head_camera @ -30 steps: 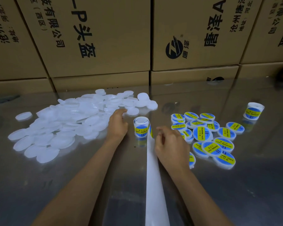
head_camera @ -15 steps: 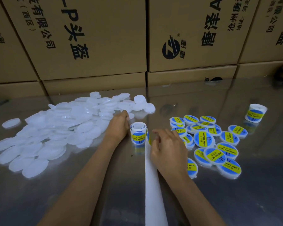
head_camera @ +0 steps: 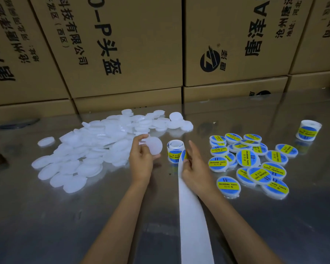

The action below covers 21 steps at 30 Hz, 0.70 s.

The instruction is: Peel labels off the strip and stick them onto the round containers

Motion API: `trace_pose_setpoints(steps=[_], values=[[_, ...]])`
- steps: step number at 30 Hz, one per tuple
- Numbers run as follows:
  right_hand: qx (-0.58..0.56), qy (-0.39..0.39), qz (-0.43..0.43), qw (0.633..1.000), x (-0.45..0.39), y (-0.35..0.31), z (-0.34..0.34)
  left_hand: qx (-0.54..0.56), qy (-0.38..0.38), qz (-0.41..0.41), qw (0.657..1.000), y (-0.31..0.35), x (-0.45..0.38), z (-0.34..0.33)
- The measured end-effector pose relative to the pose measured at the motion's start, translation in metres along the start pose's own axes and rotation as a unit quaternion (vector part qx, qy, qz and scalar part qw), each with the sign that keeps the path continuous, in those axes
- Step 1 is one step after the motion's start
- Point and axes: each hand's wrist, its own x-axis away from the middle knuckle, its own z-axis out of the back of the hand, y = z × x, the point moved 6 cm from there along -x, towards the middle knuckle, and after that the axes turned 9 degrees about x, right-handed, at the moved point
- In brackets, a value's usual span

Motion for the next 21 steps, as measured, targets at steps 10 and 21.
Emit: trace_pose_setpoints(steps=[10,21], values=[[-0.027,0.044,-0.005,0.999,0.009,-0.008,0.006,-0.017,-0.031,0.056,0.998,0.006,0.049,0.012],[-0.017,0.069,-0.001,0.997,0.012,-0.003,0.012,-0.081,-0.105,0.001,0.991,0.014,0.05,-0.003]])
